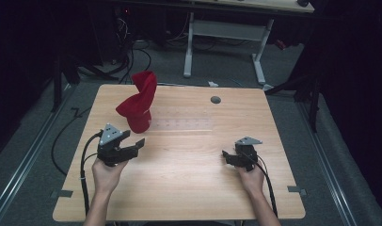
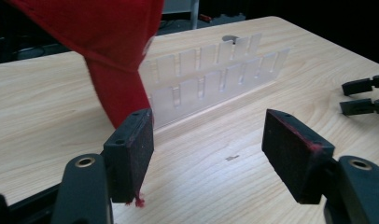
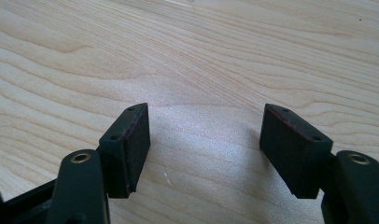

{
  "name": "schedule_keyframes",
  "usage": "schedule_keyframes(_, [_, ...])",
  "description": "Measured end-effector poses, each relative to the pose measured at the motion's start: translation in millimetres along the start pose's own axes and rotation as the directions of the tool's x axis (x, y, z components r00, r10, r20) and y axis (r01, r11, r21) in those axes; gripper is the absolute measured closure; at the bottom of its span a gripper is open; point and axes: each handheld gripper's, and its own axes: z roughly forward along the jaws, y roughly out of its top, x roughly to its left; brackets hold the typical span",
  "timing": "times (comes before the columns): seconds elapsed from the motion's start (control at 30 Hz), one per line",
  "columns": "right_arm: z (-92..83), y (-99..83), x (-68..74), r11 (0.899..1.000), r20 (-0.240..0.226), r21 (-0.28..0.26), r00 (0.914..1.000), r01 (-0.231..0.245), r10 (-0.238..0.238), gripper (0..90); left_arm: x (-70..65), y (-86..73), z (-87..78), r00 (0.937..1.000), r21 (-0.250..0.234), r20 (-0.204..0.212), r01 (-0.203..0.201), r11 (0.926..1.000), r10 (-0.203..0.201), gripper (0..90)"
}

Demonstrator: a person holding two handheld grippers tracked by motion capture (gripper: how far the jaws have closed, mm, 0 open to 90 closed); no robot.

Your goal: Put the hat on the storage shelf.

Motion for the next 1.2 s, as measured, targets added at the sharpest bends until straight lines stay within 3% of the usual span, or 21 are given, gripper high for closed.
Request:
schedule_keyframes(0.47, [0.0, 0.0, 0.1, 1.000, 0.000, 0.000, 1.0000, 0.001, -0.001, 33.8, -7.4, -15.2, -2.9, 0.9997, 0.020, 0.023, 0.007, 0.9998, -0.008, 33.5])
schedule_keyframes(0.87, [0.0, 0.0, 0.2, 1.000, 0.000, 0.000, 1.0000, 0.000, 0.000, 33.8, -8.5, -40.3, 0.2, 0.9997, 0.057, 0.021, 0.009, 0.9984, -0.010, 34.5])
schedule_keyframes(1.2, [0.0, 0.0, 0.2, 1.000, 0.000, 0.000, 1.0000, 0.001, -0.001, 33.8, -1.3, -57.6, 5.8, 0.9982, 0.081, -0.009, 0.060, 0.9949, -0.059, 32.7])
